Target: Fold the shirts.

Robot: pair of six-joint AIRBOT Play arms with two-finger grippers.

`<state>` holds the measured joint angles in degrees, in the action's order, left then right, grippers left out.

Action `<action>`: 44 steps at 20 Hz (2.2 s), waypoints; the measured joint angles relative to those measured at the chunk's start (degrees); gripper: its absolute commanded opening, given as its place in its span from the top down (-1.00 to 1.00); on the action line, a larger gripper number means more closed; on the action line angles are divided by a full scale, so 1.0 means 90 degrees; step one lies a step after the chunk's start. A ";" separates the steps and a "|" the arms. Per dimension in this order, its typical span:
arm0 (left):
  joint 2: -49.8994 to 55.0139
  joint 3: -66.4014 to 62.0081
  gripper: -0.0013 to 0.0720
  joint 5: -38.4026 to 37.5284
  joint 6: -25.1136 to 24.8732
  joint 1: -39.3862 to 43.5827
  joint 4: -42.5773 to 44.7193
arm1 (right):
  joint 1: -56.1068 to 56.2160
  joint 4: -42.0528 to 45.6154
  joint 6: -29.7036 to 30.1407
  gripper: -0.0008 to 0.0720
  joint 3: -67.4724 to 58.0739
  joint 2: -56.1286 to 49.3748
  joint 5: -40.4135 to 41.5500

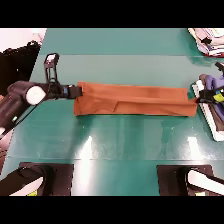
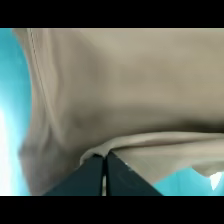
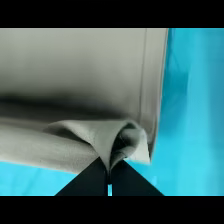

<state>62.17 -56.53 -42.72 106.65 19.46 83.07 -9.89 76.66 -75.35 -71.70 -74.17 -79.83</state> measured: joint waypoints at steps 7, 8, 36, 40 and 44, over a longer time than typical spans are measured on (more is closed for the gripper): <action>0.2079 -0.1299 0.89 0.0775 -0.0345 -0.0158 -0.0109 | 0.0036 -0.0838 -0.0027 0.91 -0.1603 -0.1787 0.0284; 0.2254 -0.1435 0.42 0.0818 -0.0364 -0.0163 -0.0114 | 0.0036 -0.0967 -0.0032 0.50 -0.1787 -0.2001 0.0296; 0.2630 -0.1916 0.90 -0.0146 -0.1333 -0.0112 -0.2506 | -0.0831 -0.2157 0.0860 0.94 -0.1039 -0.3143 0.0007; 0.3305 -0.2647 0.90 -0.0204 -0.1705 0.0092 -0.3123 | -0.0784 -0.2586 0.0950 0.94 -0.1039 -0.2569 0.0022; 0.4221 -0.3670 0.90 -0.0403 -0.1838 0.0544 -0.3315 | -0.0510 -0.3587 0.0981 0.94 -0.1039 -0.1865 0.0002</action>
<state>100.16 -89.56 -46.35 90.11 24.36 53.23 -14.48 44.38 -66.52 -81.06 -90.96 -79.81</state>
